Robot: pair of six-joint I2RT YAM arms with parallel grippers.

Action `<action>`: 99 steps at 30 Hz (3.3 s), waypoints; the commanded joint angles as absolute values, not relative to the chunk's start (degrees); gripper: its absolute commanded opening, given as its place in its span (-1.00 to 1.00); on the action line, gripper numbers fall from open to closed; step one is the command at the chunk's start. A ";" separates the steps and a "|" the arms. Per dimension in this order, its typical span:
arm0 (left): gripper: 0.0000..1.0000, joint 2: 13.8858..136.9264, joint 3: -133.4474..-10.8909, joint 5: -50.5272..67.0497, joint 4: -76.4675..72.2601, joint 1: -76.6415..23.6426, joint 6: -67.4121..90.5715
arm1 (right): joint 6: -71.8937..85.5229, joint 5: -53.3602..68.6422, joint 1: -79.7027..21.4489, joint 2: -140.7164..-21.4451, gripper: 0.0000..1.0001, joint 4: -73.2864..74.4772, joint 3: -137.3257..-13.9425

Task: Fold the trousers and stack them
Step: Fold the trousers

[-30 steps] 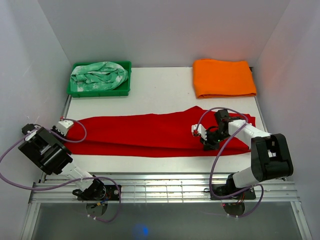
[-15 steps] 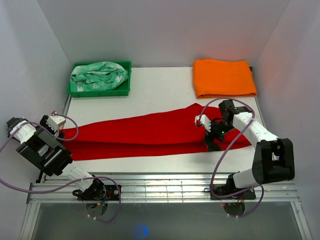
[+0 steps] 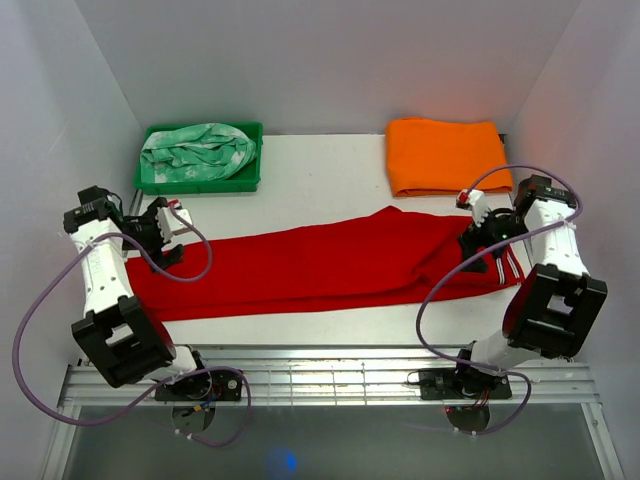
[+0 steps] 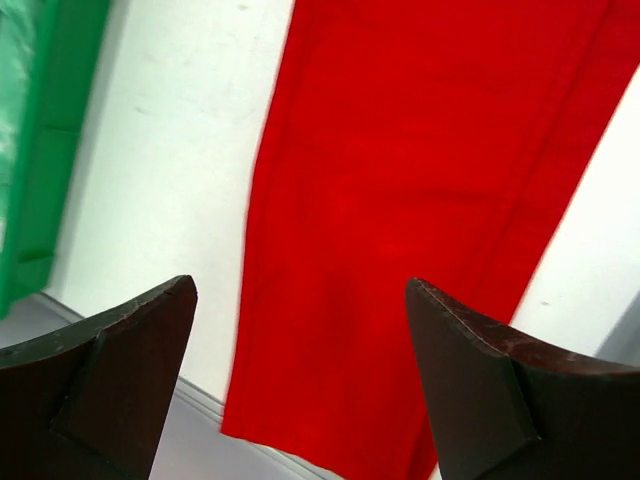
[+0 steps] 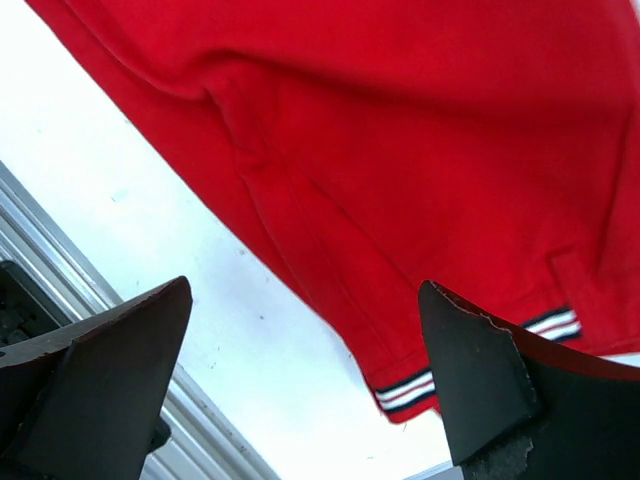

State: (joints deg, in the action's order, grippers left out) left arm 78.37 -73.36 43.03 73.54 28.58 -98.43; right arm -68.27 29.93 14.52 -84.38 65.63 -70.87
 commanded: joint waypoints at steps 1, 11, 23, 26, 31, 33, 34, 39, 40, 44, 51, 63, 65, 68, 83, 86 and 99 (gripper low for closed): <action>0.90 79.01 -71.72 41.32 74.36 28.83 -92.64 | -68.65 28.66 19.50 -88.23 1.00 68.03 -73.91; 0.70 80.94 -58.12 32.45 48.72 14.16 -65.42 | -52.40 24.00 32.07 -98.96 0.54 64.60 -84.55; 0.59 90.79 -53.00 19.78 34.81 9.75 -45.88 | -36.13 19.51 33.40 -97.83 0.37 58.89 -74.02; 0.60 91.93 -52.56 18.02 33.93 9.67 -44.56 | -35.42 17.50 33.57 -96.86 0.38 55.38 -69.36; 0.59 93.60 -52.73 15.39 32.87 9.75 -44.83 | -35.16 19.51 33.75 -98.35 0.27 53.70 -66.01; 0.58 94.21 -52.91 15.03 32.52 9.67 -44.74 | -34.98 20.91 33.75 -99.66 0.10 53.61 -65.13; 0.57 94.48 -53.08 14.77 32.35 9.75 -44.65 | -34.98 21.27 33.84 -100.10 -0.19 53.61 -65.21; 0.49 95.89 -52.39 13.19 30.94 9.76 -45.17 | -35.33 22.85 35.94 -101.25 -0.84 55.89 -71.60; 0.47 96.41 -52.03 12.75 30.59 9.76 -45.44 | -36.55 23.03 36.21 -101.25 -0.84 56.51 -73.11; 0.39 98.43 -51.07 11.52 29.27 10.72 -46.41 | -40.50 23.29 36.83 -101.43 -0.85 59.50 -79.79; 0.30 101.68 -51.41 9.76 28.30 13.62 -48.95 | -51.29 16.91 36.83 -101.43 -0.84 60.21 -84.74; 0.56 90.38 -54.05 25.72 38.56 13.89 -53.70 | -53.43 13.79 36.74 -103.88 -0.40 51.84 -71.71; 0.60 83.37 -55.80 33.70 42.43 13.71 -56.24 | -53.61 14.93 36.83 -102.75 0.19 53.61 -73.73; 0.60 77.28 -58.62 37.87 49.81 11.87 -59.32 | -55.18 19.32 36.56 -98.36 0.47 56.77 -78.03; 0.16 70.84 -44.49 33.40 51.52 5.45 -78.82 | -69.09 33.33 -4.15 -70.76 0.02 48.04 -56.62; 0.15 71.01 -41.67 32.52 47.13 5.45 -82.44 | -66.20 30.77 -13.06 -70.66 0.00 41.86 -51.34; 0.20 75.14 -39.46 29.88 39.73 5.19 -83.67 | -61.00 20.40 -28.91 -74.88 0.03 26.28 -43.16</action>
